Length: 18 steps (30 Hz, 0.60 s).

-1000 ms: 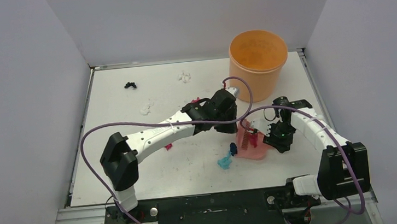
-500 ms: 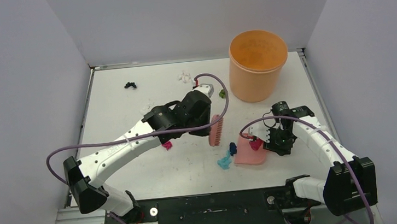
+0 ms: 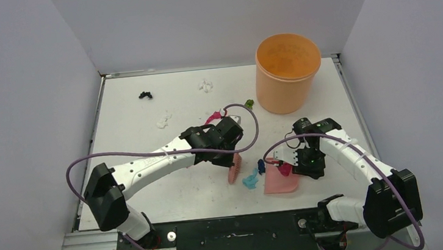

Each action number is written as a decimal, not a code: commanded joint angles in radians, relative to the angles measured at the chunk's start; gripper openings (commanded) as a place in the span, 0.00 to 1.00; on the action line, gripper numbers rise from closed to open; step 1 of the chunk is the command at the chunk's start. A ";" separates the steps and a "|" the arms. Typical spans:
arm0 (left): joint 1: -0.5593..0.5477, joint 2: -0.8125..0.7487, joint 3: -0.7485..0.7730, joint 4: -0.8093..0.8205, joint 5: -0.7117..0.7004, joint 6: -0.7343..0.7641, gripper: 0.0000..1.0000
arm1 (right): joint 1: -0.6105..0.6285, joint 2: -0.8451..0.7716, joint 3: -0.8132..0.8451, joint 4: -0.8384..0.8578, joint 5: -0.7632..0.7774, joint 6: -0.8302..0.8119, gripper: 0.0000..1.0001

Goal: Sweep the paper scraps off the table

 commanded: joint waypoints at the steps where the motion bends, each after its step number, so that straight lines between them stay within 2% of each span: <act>1: -0.003 0.042 -0.012 0.214 0.183 -0.052 0.00 | 0.052 0.026 0.015 -0.010 0.020 0.071 0.05; 4: -0.006 0.064 -0.003 0.298 0.286 -0.085 0.00 | 0.078 0.040 0.004 0.020 0.004 0.105 0.05; 8: -0.027 0.067 0.047 0.318 0.325 -0.105 0.00 | 0.093 0.055 -0.002 0.052 -0.016 0.128 0.05; 15: -0.040 -0.073 0.064 0.177 0.237 -0.084 0.00 | 0.093 0.018 -0.001 0.107 -0.062 0.132 0.05; 18: -0.020 -0.163 0.077 0.044 0.090 -0.045 0.00 | 0.093 -0.006 0.001 0.123 -0.113 0.135 0.05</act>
